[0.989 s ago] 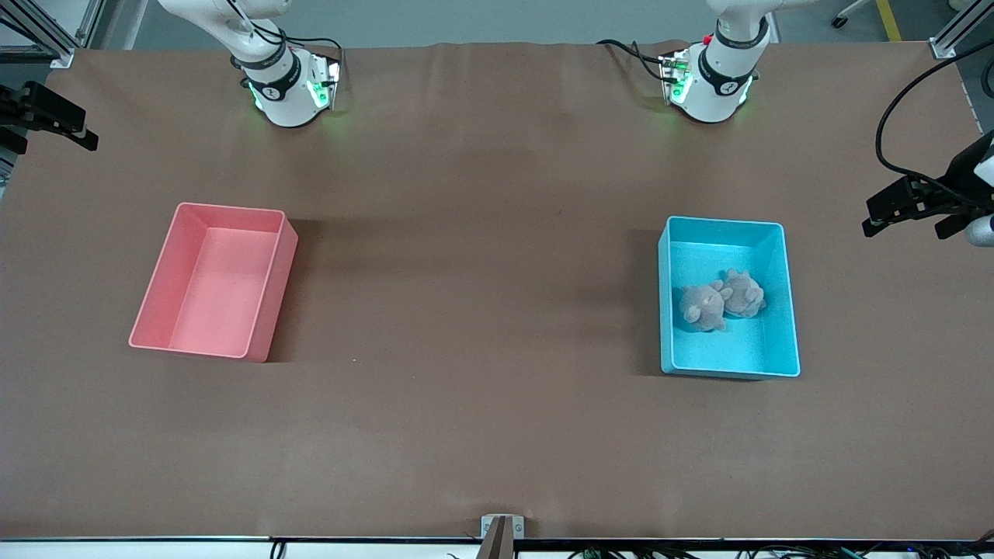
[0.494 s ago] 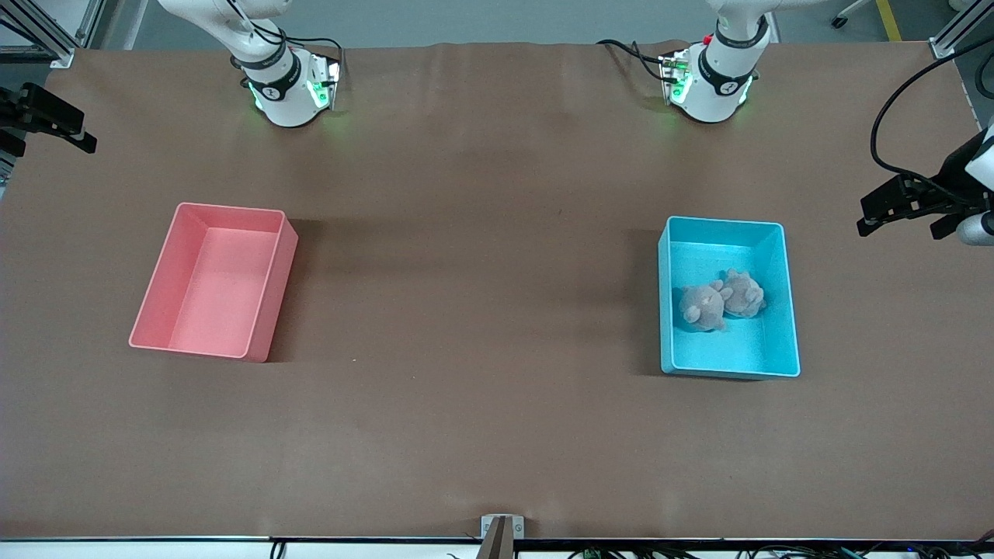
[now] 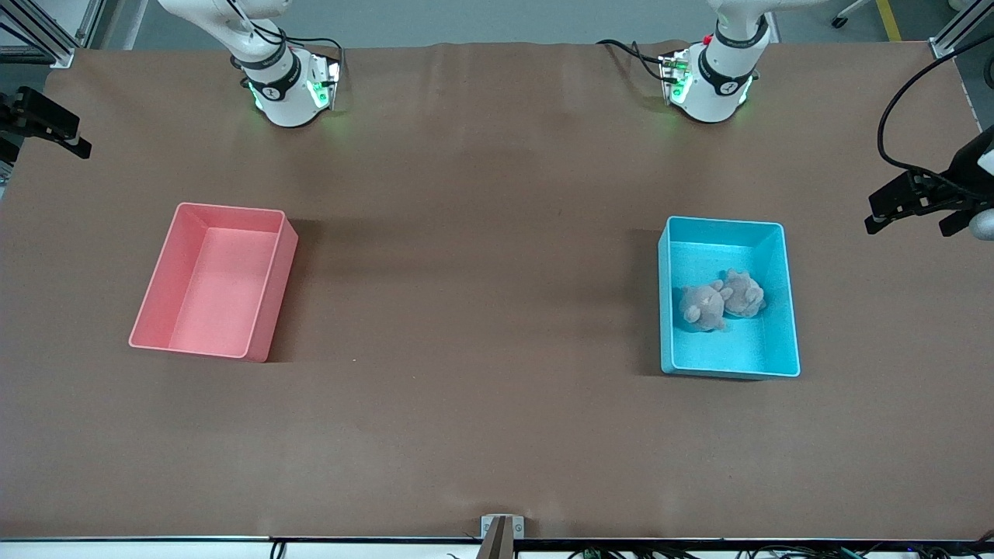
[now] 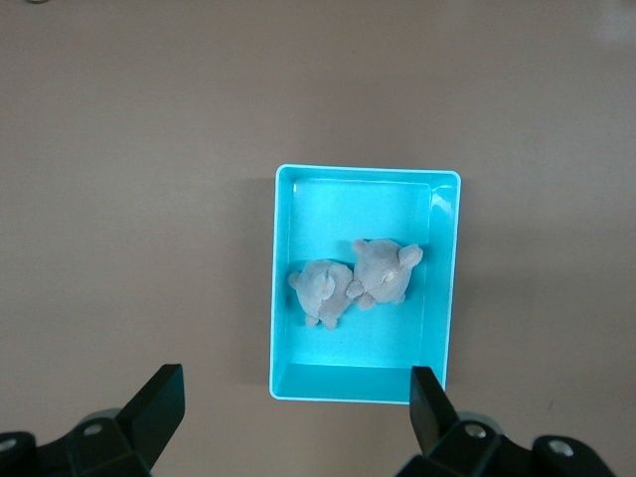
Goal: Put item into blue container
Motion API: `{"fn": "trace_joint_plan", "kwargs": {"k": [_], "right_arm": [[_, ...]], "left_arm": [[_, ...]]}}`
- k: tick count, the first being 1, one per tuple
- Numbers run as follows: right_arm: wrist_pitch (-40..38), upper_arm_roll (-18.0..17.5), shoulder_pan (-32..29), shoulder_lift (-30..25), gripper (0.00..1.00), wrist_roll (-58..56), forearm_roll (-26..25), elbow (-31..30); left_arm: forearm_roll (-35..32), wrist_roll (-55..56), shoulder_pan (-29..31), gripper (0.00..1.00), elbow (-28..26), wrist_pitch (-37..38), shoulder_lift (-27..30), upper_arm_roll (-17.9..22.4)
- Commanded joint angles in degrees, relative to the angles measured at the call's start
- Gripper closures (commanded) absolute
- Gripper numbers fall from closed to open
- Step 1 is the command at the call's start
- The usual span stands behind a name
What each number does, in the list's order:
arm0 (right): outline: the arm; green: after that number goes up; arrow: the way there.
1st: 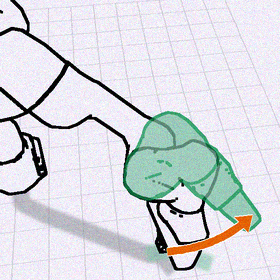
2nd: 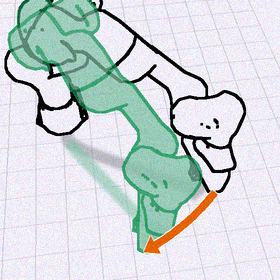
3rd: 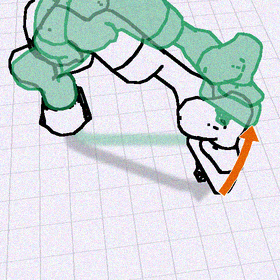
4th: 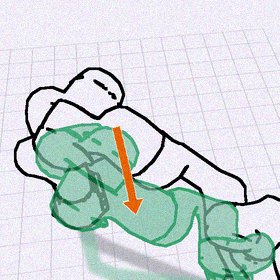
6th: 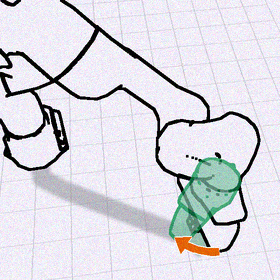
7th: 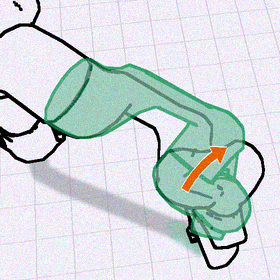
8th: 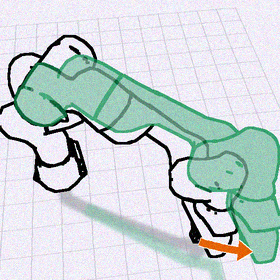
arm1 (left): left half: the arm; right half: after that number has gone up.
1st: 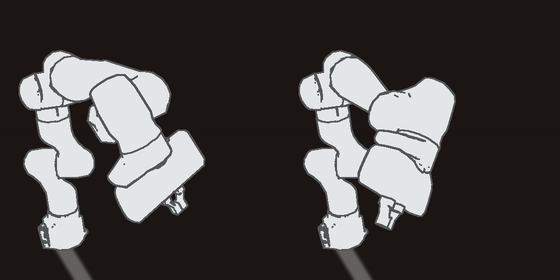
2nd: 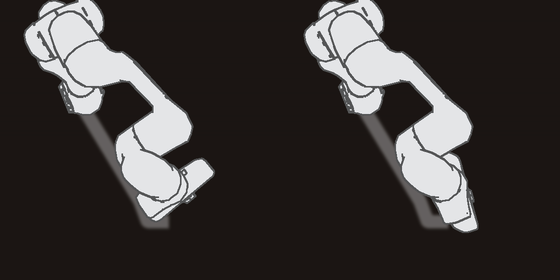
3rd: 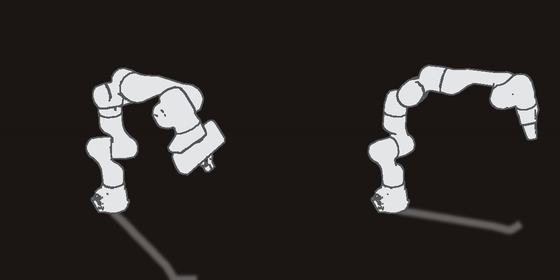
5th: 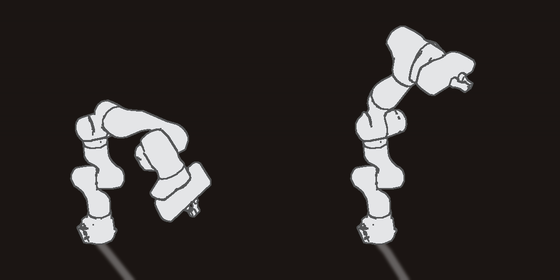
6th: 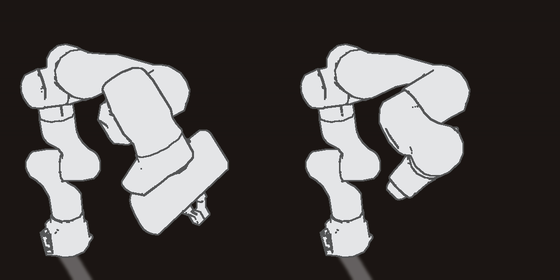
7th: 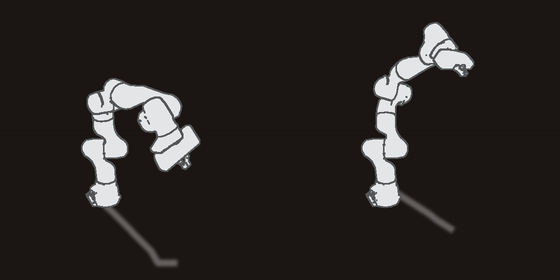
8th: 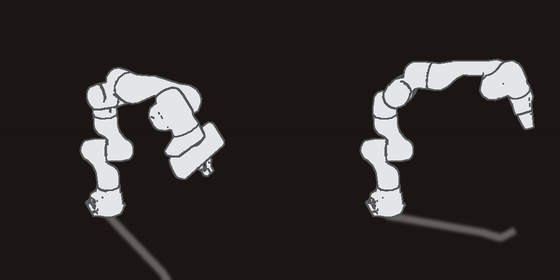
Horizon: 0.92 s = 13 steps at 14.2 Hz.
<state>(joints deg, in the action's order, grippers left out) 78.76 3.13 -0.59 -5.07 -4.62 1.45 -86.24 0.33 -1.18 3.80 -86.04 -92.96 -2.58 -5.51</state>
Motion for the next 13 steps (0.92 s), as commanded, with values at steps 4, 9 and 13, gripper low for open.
{"fn": "trace_joint_plan", "kwargs": {"k": [4,9,13], "right_arm": [[-0.27,0.04,0.06,-1.43,0.0,-0.48,-0.66,-1.65],[-0.54,0.04,0.06,-1.43,0.0,-0.48,-0.48,-1.65],[-0.54,0.04,0.06,-1.43,0.0,-0.57,-0.48,-1.65]], "left_arm": [[-0.42,-1.28,-0.64,0.0,0.43,1.29,0.74,0.06],[-0.59,-0.05,-0.81,0.0,0.43,1.38,1.0,0.24],[-0.77,-0.05,-0.55,0.0,0.35,1.38,0.91,0.67]]}}
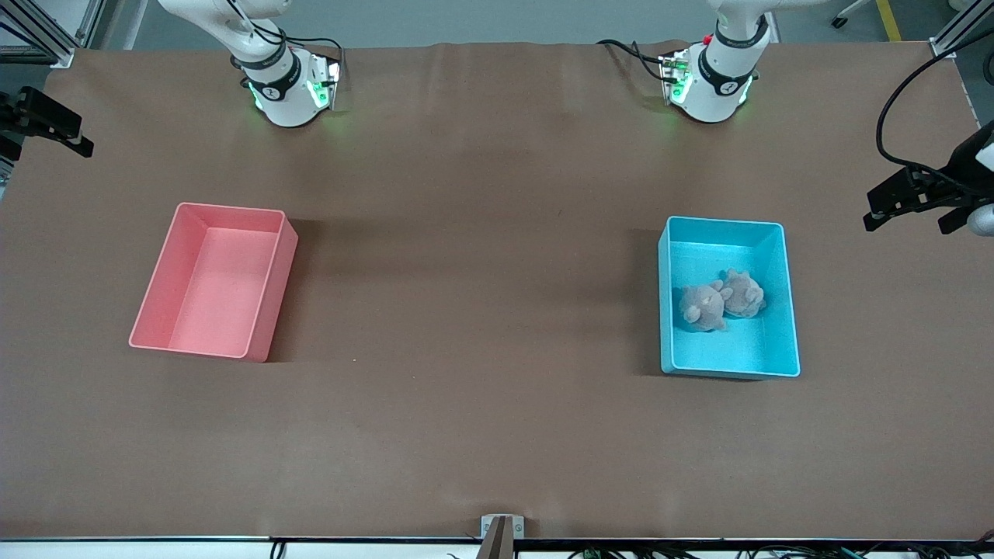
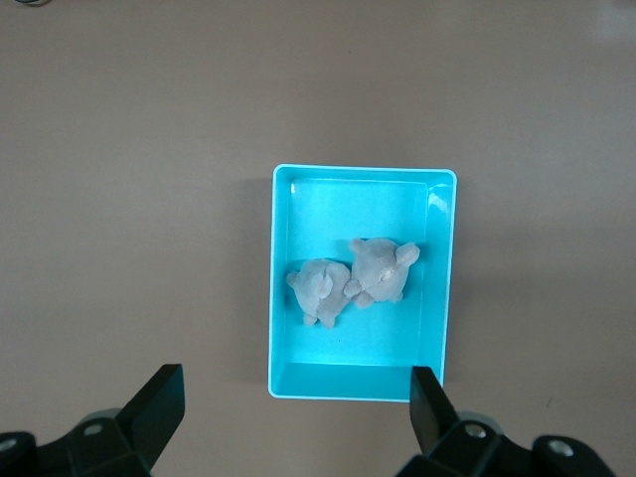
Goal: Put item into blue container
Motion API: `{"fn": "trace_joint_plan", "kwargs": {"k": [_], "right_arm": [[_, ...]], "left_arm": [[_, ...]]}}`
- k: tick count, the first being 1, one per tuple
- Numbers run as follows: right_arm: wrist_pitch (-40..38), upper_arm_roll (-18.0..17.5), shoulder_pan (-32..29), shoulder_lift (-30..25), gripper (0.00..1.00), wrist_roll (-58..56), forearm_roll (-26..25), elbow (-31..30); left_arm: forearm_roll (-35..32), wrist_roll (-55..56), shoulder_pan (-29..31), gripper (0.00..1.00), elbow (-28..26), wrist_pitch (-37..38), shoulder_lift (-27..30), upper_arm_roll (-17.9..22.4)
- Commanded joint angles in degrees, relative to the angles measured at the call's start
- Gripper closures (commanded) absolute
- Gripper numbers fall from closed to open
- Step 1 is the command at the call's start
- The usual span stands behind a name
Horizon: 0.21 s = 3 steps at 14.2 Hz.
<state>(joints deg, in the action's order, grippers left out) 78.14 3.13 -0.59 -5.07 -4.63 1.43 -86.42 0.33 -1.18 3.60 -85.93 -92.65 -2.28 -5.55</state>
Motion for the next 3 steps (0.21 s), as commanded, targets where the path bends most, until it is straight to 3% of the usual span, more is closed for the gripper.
{"fn": "trace_joint_plan", "kwargs": {"k": [1,3], "right_arm": [[0.09,0.04,0.06,-1.43,0.0,-0.56,-0.46,-1.48],[0.17,0.12,0.06,-1.35,0.0,-0.64,-0.46,-1.48]], "left_arm": [[-0.77,-0.05,-0.26,0.0,0.24,1.07,0.61,0.89],[-0.86,-0.05,0.53,0.0,0.06,1.07,0.52,0.89]]}}
